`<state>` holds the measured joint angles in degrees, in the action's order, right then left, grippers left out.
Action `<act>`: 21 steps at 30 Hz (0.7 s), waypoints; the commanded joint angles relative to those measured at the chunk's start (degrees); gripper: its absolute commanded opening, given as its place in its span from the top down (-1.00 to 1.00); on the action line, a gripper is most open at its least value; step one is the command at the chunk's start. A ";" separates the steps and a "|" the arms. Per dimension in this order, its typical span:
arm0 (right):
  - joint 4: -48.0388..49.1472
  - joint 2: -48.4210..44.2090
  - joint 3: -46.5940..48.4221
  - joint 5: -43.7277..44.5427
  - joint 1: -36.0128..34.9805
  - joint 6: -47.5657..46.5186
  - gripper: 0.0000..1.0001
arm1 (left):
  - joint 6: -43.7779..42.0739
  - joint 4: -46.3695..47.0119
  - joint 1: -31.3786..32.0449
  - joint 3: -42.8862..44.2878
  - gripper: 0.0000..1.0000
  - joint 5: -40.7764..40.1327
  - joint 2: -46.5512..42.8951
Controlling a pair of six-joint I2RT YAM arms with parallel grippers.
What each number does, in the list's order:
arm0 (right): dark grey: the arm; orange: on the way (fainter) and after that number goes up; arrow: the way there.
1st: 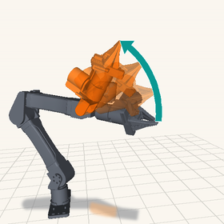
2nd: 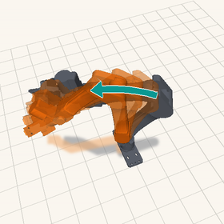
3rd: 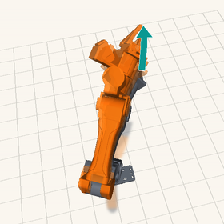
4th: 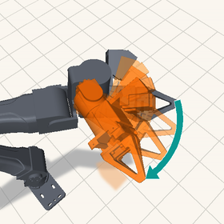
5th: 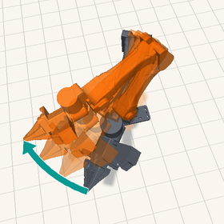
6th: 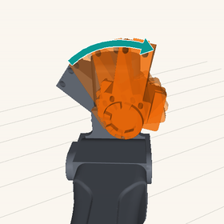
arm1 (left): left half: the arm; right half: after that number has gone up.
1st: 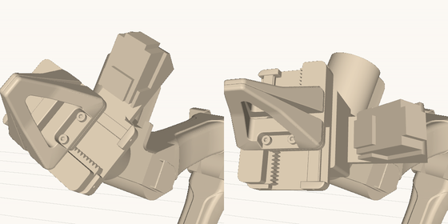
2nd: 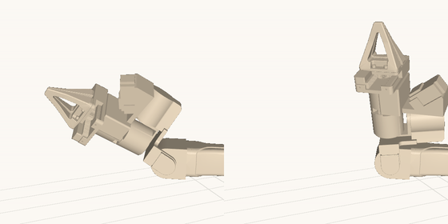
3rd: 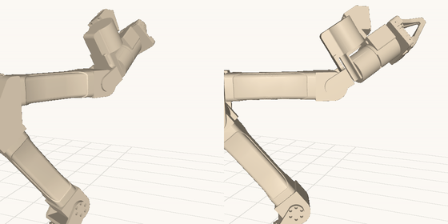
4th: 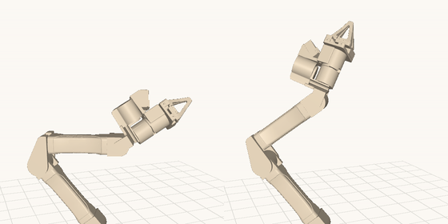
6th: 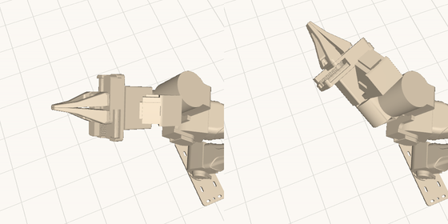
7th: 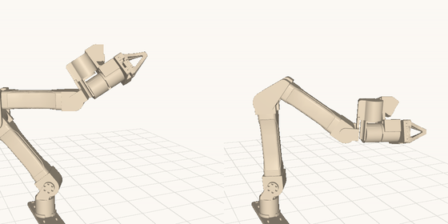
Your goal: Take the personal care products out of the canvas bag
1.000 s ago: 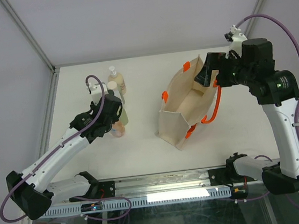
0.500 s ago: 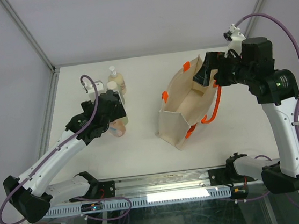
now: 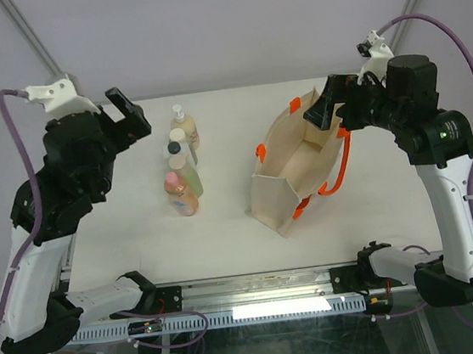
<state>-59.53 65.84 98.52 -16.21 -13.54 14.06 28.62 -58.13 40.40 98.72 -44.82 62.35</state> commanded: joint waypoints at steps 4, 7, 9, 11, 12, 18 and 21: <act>8.29 -3.18 -0.54 -0.97 -0.27 0.89 -0.99 | -17.22 9.44 -0.37 14.36 -0.98 -7.28 4.78; 9.70 -4.14 -0.63 0.28 -0.31 1.17 -0.99 | -22.30 16.42 -0.34 13.28 -0.98 -6.27 3.72; 10.26 -4.67 -0.71 1.29 -0.33 1.37 -0.99 | -24.17 18.98 -0.38 12.85 -0.98 -4.53 3.18; 10.57 -5.01 -0.89 1.96 -0.29 1.62 -0.99 | -26.08 22.47 -0.37 11.05 -0.98 -1.81 1.68; 10.62 -5.02 -0.99 2.12 -0.26 1.74 -0.99 | -26.77 24.30 -0.36 8.74 -0.98 -0.66 0.70; 10.89 -5.11 -1.54 2.51 -0.29 3.10 -0.99 | -27.53 26.77 -0.35 6.77 -0.98 -0.26 -0.58; 11.01 -5.29 -2.00 2.88 -0.29 3.46 -0.99 | -24.78 18.93 -0.38 14.74 -0.98 -4.03 5.15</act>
<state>-51.86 61.23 96.88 -14.20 -13.56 16.45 3.60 -36.42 40.40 105.78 -46.52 62.65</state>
